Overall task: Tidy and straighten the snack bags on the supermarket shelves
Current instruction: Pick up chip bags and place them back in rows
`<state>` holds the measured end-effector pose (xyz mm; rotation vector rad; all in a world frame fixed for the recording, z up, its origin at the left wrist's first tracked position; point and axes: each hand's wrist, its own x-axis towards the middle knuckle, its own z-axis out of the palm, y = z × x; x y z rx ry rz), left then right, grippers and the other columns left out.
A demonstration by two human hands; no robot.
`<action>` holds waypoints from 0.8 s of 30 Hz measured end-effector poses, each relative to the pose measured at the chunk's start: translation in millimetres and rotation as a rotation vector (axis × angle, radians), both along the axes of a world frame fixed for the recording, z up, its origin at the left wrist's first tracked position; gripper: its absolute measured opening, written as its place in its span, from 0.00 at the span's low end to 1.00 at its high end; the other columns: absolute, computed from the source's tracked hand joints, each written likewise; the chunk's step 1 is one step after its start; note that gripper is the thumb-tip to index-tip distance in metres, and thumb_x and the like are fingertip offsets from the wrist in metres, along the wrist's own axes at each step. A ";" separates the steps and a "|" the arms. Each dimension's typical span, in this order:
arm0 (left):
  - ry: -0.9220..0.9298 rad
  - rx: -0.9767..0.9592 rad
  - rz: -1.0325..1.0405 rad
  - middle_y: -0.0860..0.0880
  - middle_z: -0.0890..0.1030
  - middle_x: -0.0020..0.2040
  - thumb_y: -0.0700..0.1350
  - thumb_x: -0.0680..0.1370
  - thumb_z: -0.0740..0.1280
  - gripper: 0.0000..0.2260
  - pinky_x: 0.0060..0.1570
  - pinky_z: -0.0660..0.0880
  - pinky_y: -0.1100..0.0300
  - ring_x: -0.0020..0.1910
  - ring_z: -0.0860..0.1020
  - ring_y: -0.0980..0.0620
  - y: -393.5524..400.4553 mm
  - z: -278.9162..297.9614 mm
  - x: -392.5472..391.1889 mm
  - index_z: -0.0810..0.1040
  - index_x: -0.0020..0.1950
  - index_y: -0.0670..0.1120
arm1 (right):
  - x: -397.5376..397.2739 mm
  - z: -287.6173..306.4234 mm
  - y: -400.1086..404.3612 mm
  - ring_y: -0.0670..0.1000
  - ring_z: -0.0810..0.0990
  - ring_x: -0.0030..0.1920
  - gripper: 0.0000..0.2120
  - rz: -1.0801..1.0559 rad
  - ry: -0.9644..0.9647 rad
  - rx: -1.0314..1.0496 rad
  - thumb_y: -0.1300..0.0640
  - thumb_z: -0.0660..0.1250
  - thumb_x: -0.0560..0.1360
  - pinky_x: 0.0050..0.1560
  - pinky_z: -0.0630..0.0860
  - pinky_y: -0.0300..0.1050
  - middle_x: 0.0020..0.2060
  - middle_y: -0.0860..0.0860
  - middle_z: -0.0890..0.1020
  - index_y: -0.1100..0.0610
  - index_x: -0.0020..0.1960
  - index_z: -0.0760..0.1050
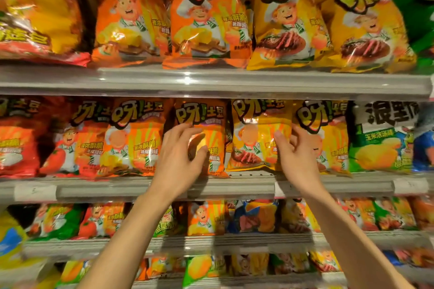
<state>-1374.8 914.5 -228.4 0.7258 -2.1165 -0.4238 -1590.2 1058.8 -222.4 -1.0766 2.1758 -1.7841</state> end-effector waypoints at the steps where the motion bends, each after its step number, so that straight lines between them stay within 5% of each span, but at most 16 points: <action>1: -0.041 -0.020 0.003 0.47 0.71 0.72 0.48 0.80 0.70 0.18 0.72 0.61 0.55 0.75 0.64 0.48 -3.4 0.4 -5.2 0.77 0.69 0.48 | 2.0 -1.2 -2.2 0.51 0.75 0.69 0.30 -0.033 0.041 0.052 0.39 0.60 0.83 0.65 0.72 0.47 0.69 0.48 0.75 0.51 0.79 0.59; 3: -0.099 -0.048 0.006 0.44 0.68 0.74 0.48 0.79 0.71 0.20 0.74 0.60 0.49 0.76 0.60 0.45 -8.6 -3.7 -11.6 0.75 0.71 0.48 | 10.1 -3.6 -2.7 0.53 0.66 0.77 0.33 -0.074 0.159 0.135 0.38 0.57 0.83 0.74 0.64 0.52 0.79 0.49 0.65 0.47 0.83 0.49; 7: -0.084 -0.047 0.002 0.45 0.67 0.76 0.49 0.79 0.70 0.21 0.74 0.56 0.53 0.77 0.58 0.46 -12.5 -10.7 -13.7 0.74 0.72 0.49 | 20.6 -13.8 -4.1 0.46 0.51 0.81 0.35 -0.075 0.318 0.166 0.37 0.56 0.83 0.77 0.54 0.49 0.83 0.43 0.50 0.43 0.83 0.43; 15: -0.001 0.024 -0.032 0.48 0.68 0.75 0.56 0.77 0.65 0.23 0.74 0.58 0.51 0.77 0.59 0.48 -11.3 -12.7 -15.7 0.75 0.71 0.50 | 5.7 -12.9 -5.1 0.47 0.49 0.82 0.37 0.017 0.402 0.289 0.35 0.57 0.82 0.79 0.55 0.53 0.83 0.47 0.50 0.44 0.84 0.44; 20: 0.169 -0.032 -0.026 0.52 0.75 0.69 0.53 0.78 0.67 0.18 0.71 0.62 0.56 0.72 0.67 0.51 1.7 -6.4 -15.8 0.78 0.66 0.49 | 1.0 -7.0 22.8 0.47 0.64 0.78 0.42 0.070 0.284 0.291 0.36 0.65 0.78 0.76 0.67 0.54 0.80 0.43 0.63 0.40 0.83 0.45; 24: 0.291 0.128 -0.114 0.58 0.79 0.60 0.49 0.81 0.69 0.11 0.62 0.72 0.56 0.63 0.75 0.57 23.5 -5.3 -13.7 0.78 0.63 0.54 | 9.5 -8.5 56.8 0.34 0.77 0.63 0.31 0.035 0.106 0.188 0.45 0.68 0.80 0.59 0.75 0.29 0.69 0.44 0.75 0.47 0.79 0.62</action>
